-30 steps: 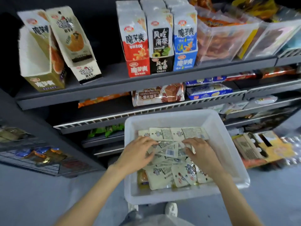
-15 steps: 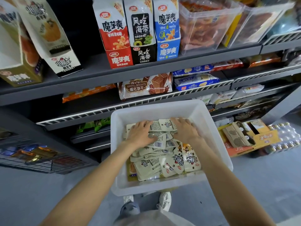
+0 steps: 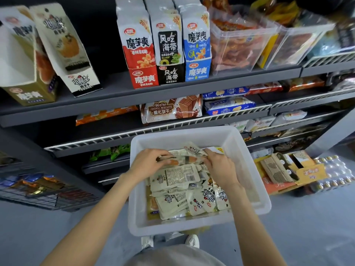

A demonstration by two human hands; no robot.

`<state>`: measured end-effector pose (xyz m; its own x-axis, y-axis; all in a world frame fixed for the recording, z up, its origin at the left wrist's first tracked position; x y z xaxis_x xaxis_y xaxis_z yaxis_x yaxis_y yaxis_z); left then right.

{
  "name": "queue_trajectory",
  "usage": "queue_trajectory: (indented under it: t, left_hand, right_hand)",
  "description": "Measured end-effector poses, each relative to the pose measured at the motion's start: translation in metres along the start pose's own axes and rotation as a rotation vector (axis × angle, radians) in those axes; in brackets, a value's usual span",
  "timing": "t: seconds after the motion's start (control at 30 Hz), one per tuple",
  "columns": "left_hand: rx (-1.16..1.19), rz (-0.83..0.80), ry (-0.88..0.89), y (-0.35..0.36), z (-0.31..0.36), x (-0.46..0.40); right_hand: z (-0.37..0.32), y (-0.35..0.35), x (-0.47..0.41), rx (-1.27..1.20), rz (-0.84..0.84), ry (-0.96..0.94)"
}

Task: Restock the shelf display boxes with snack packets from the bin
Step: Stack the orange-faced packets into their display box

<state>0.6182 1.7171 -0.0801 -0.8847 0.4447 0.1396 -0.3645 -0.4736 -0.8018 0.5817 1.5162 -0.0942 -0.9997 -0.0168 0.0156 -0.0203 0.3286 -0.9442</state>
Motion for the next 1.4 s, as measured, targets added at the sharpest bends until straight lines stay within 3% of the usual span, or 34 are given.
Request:
queue_trajectory:
  t: [0.1,0.3,0.5,0.6,0.7,0.8,0.87,1.03,1.17,1.3,1.4]
  left_hand:
    - [0.226,0.021,-0.073,-0.007,-0.015,0.003]
    - [0.353,0.054,-0.103,-0.005,-0.024,0.002]
    - [0.542,0.462,-0.144,-0.079,-0.034,0.014]
    - [0.680,0.580,-0.155,-0.119,-0.040,0.024]
    - [0.858,0.588,-0.142,-0.148,-0.043,0.036]
    - [0.981,0.544,-0.091,-0.176,-0.041,0.051]
    - [0.897,0.610,-0.060,-0.205,-0.043,0.065]
    - [0.557,0.966,-0.029,-0.298,-0.063,0.101]
    - [0.086,1.140,-0.055,-0.356,-0.057,0.113]
    - [-0.389,1.158,-0.104,-0.375,-0.050,0.097]
    - [-0.500,1.132,-0.087,-0.379,-0.053,0.079]
  right_hand:
    - [-0.003,-0.002,-0.001,-0.044,-0.014,0.045]
    - [-0.004,-0.009,0.002,-0.303,-0.044,0.059]
    - [-0.013,-0.055,-0.007,-0.671,0.156,0.162]
    - [-0.044,-0.082,-0.025,-0.914,0.182,0.135]
    - [-0.086,-0.100,-0.047,-1.147,0.153,0.069]
    - [-0.130,-0.118,-0.068,-1.231,0.144,-0.029]
    - [-0.158,-0.130,-0.081,-1.250,0.118,-0.086]
    - [-0.223,-0.168,-0.115,-1.257,0.125,-0.259]
    - [-0.271,-0.192,-0.143,-1.441,0.208,-0.383]
    - [-0.311,-0.187,-0.170,-1.321,0.271,-0.503]
    - [-0.325,-0.166,-0.190,-1.131,0.274,-0.514]
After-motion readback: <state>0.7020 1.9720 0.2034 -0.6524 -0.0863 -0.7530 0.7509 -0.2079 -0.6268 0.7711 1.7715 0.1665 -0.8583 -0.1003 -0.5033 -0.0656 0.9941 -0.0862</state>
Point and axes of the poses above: each hand's wrist, its own x-axis away from the middle knuckle, its own y-axis out of the palm, z = x × y, the point moved 8 cm from there along -x, towards the middle knuckle, and after that the axes turned 2 degrees about -z, right-handed, at the moved point
